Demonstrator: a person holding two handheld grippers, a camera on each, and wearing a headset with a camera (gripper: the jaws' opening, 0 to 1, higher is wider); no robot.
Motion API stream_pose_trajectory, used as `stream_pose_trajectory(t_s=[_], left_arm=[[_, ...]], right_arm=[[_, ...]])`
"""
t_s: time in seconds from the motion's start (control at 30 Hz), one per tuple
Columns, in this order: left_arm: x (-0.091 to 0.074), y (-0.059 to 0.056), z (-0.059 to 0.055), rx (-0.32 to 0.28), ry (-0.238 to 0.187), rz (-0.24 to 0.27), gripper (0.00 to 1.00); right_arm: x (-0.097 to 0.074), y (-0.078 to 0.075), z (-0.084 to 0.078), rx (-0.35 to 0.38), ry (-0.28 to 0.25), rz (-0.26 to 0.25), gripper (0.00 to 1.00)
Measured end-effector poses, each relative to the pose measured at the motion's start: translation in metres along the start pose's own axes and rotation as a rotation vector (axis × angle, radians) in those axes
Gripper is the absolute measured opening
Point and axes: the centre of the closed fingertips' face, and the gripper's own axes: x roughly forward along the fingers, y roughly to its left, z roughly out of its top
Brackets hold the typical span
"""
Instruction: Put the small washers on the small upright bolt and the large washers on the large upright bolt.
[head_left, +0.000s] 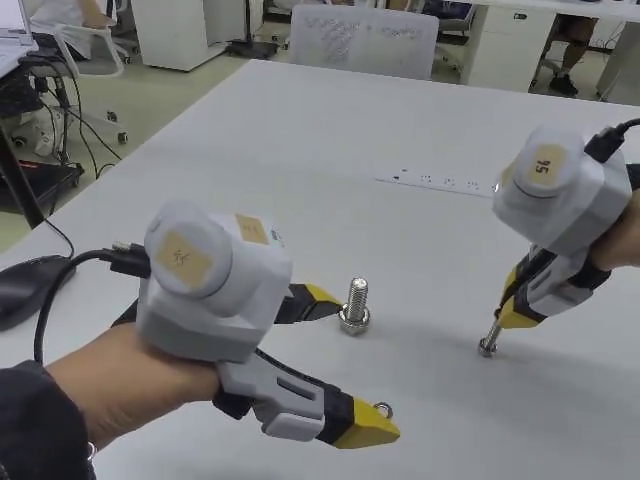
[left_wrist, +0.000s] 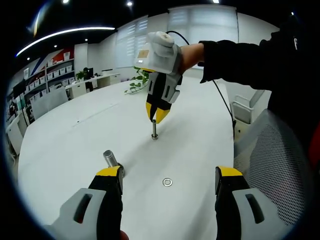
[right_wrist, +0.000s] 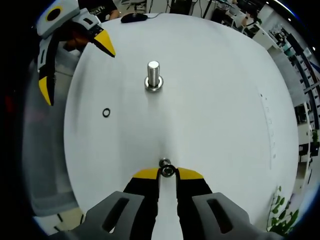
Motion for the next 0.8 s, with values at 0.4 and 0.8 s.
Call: stream_pose_trajectory(t_s=[0.4, 0.8], left_arm=[[0.0, 0.0, -0.001, -0.003, 0.003, 0.001, 0.75], [0.0, 0.001, -0.002, -0.006, 0.005, 0.001, 0.75]], right_arm=[[0.012, 0.003, -0.003, -0.002, 0.012, 0.017, 0.13], [0.028, 0.003, -0.005, 0.0, 0.028, 0.033, 0.13]])
